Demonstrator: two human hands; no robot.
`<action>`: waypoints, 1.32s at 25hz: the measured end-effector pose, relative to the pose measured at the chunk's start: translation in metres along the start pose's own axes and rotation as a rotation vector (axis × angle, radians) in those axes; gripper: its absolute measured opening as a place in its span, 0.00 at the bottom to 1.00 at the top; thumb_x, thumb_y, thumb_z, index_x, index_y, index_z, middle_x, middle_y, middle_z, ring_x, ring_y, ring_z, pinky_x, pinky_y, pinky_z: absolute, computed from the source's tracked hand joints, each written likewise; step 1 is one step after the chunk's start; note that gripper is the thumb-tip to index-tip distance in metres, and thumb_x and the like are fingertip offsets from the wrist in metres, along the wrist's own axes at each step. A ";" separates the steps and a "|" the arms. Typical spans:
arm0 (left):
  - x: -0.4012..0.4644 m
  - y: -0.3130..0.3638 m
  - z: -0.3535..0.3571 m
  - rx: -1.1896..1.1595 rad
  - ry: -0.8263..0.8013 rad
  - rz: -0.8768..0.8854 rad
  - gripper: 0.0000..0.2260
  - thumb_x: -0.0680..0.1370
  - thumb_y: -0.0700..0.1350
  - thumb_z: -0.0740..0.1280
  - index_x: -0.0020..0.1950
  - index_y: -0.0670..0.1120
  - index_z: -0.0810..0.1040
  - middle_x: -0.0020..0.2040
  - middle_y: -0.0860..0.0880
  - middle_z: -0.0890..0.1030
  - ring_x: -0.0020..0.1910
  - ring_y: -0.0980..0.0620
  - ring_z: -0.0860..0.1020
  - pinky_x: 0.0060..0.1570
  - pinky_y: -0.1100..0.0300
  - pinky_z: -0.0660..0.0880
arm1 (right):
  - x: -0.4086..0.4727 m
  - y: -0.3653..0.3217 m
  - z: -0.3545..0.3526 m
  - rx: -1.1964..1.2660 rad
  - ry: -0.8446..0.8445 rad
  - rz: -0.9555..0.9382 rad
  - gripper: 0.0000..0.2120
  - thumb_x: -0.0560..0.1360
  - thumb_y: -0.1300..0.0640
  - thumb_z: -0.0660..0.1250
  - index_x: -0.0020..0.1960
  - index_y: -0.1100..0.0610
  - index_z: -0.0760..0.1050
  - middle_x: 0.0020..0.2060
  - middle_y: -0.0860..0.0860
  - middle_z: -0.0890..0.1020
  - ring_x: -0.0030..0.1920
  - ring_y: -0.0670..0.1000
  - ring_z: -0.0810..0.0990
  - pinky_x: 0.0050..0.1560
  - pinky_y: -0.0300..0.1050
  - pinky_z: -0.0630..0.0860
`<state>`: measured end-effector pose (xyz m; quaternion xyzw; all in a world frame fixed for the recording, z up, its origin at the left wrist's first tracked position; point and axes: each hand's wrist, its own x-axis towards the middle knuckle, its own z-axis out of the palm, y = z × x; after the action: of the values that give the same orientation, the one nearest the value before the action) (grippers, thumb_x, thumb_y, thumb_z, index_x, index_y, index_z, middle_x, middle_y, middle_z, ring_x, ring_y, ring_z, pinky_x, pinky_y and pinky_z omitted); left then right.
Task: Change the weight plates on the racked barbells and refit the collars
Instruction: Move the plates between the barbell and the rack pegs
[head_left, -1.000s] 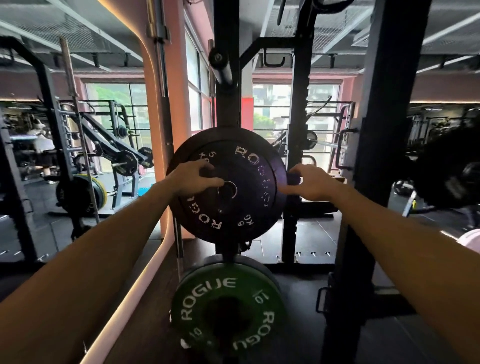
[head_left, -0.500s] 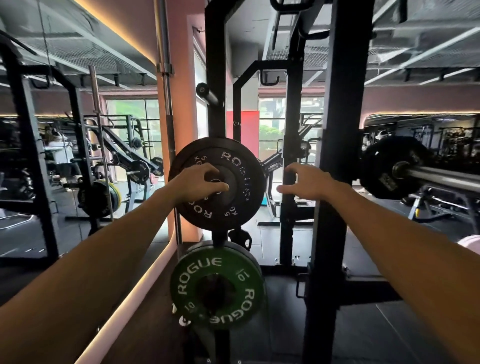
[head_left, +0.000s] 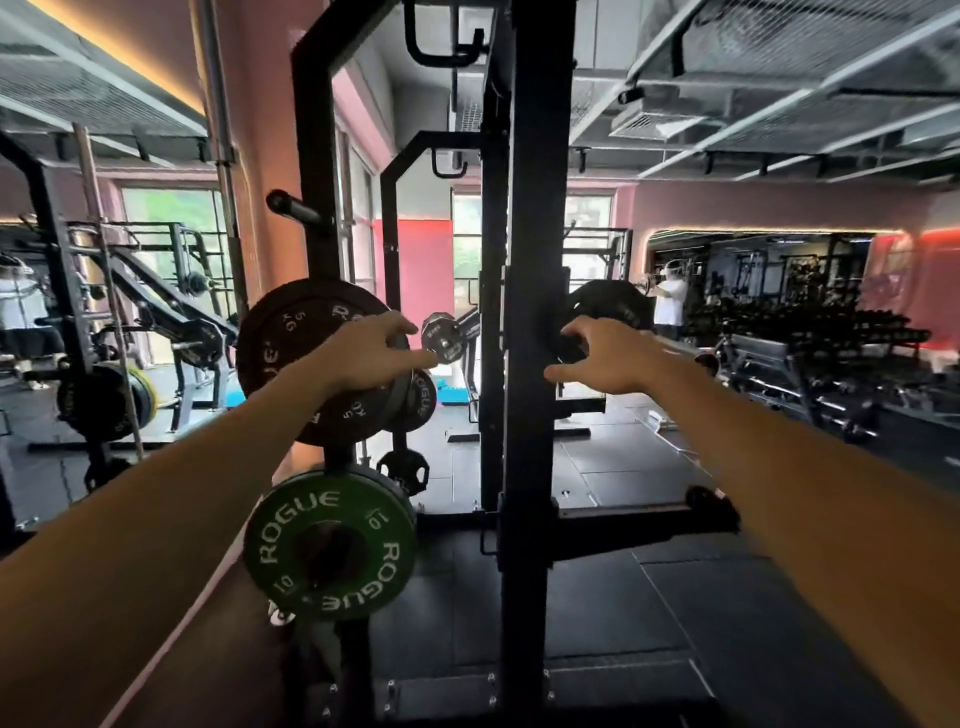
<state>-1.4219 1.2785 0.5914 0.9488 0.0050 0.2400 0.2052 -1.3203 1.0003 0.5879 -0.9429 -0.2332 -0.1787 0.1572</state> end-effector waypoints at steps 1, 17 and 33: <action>0.002 0.018 0.006 -0.002 -0.006 0.004 0.27 0.71 0.64 0.70 0.66 0.53 0.74 0.60 0.50 0.78 0.59 0.48 0.75 0.62 0.52 0.69 | -0.006 0.015 -0.010 -0.017 0.010 0.007 0.36 0.69 0.33 0.68 0.71 0.47 0.65 0.67 0.51 0.73 0.65 0.55 0.74 0.68 0.57 0.65; 0.096 0.230 0.154 -0.027 0.035 -0.058 0.24 0.75 0.58 0.69 0.68 0.50 0.72 0.61 0.48 0.76 0.57 0.49 0.73 0.57 0.55 0.68 | 0.006 0.303 -0.071 0.035 -0.021 0.070 0.28 0.76 0.39 0.62 0.71 0.51 0.64 0.67 0.53 0.73 0.66 0.56 0.71 0.67 0.57 0.64; 0.349 0.144 0.267 0.096 0.100 -0.013 0.20 0.77 0.47 0.68 0.68 0.46 0.71 0.61 0.45 0.78 0.58 0.47 0.75 0.53 0.58 0.69 | 0.236 0.362 0.064 0.184 -0.049 0.114 0.26 0.76 0.45 0.66 0.69 0.57 0.66 0.63 0.57 0.75 0.61 0.58 0.75 0.59 0.50 0.72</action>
<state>-1.0039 1.0807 0.5925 0.9444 0.0331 0.2850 0.1605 -0.9283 0.8101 0.5509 -0.9403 -0.1986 -0.1241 0.2470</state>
